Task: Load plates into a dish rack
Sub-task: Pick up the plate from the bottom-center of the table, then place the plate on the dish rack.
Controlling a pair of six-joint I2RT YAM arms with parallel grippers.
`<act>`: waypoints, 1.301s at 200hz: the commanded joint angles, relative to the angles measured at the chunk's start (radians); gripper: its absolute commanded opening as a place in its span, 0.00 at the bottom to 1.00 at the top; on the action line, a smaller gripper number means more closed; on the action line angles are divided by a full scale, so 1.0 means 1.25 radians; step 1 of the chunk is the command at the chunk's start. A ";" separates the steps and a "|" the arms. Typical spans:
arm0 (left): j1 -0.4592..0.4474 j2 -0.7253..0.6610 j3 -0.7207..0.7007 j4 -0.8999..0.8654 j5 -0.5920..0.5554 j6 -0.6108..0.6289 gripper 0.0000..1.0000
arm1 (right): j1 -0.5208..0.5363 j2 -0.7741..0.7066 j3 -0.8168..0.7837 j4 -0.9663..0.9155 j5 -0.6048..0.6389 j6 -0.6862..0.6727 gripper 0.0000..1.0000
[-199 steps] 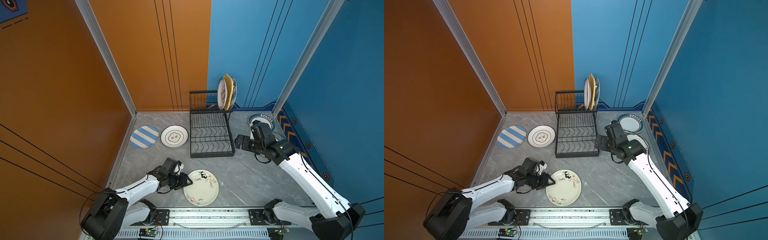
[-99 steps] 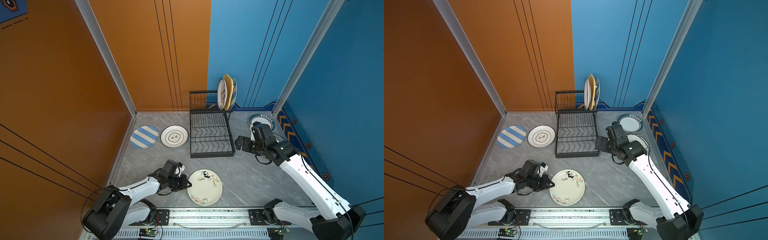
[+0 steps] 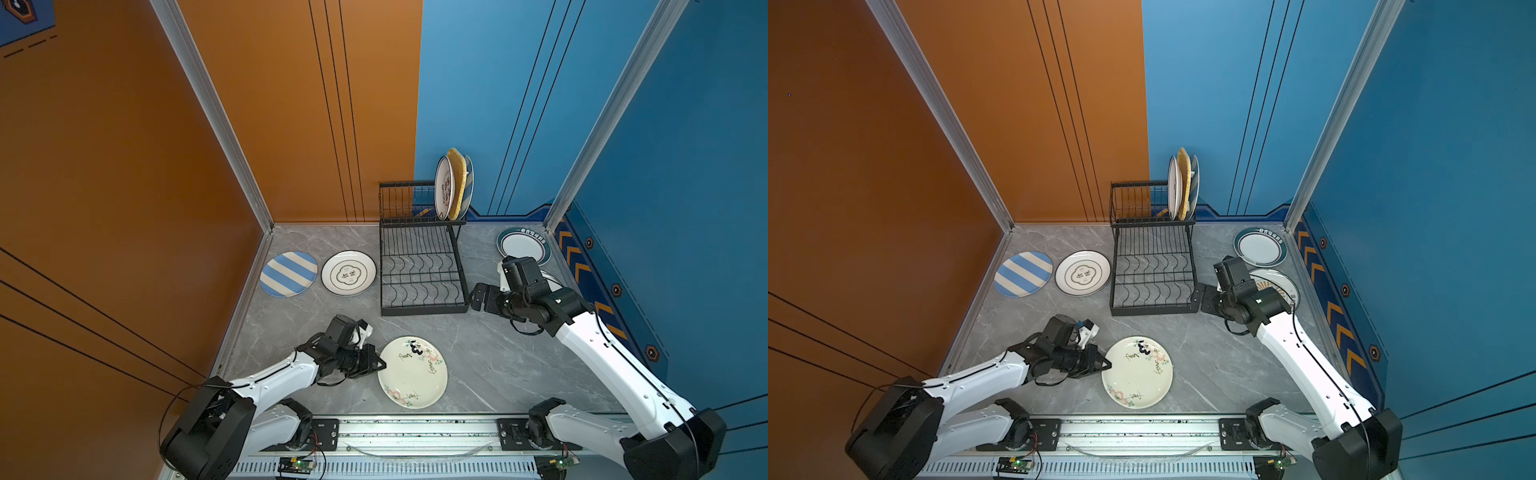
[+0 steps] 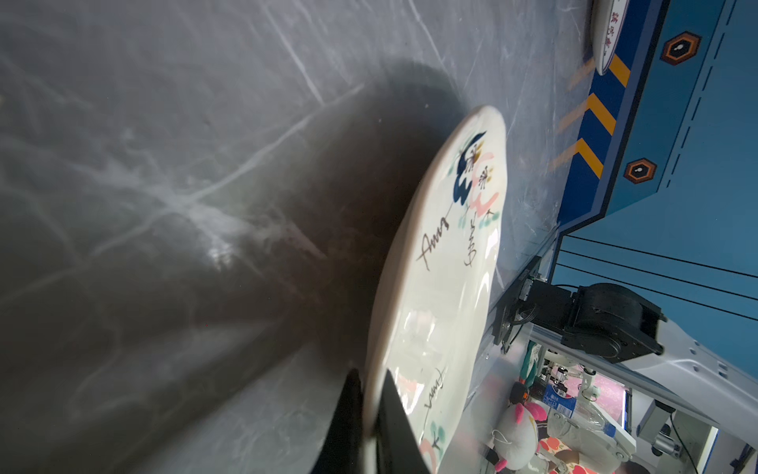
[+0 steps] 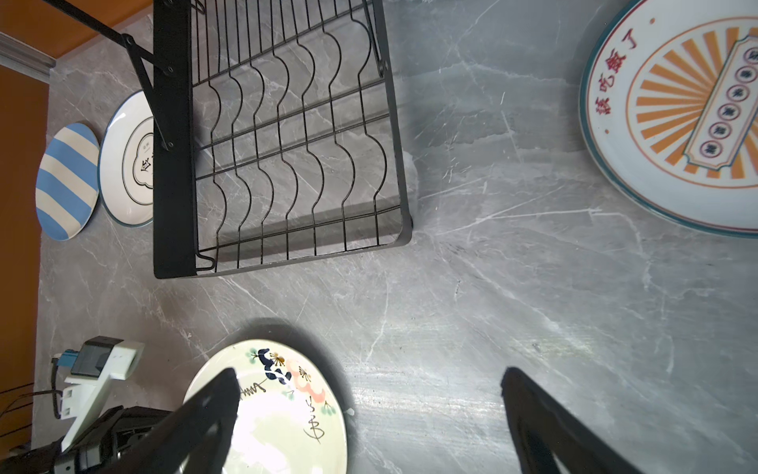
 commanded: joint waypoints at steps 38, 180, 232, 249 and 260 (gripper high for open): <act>0.009 0.005 0.097 0.042 0.092 -0.013 0.00 | -0.021 0.013 -0.069 0.056 -0.190 0.016 1.00; 0.090 0.054 0.245 0.143 0.223 -0.030 0.00 | -0.033 0.117 -0.157 0.289 -0.588 0.103 0.75; 0.100 0.091 0.282 0.156 0.252 -0.016 0.00 | -0.028 0.142 -0.152 0.343 -0.624 0.129 0.56; 0.101 0.098 0.288 0.159 0.257 -0.016 0.00 | -0.023 0.150 -0.150 0.362 -0.628 0.140 0.46; 0.103 0.101 0.290 0.160 0.258 -0.016 0.00 | -0.020 0.155 -0.146 0.365 -0.629 0.142 0.39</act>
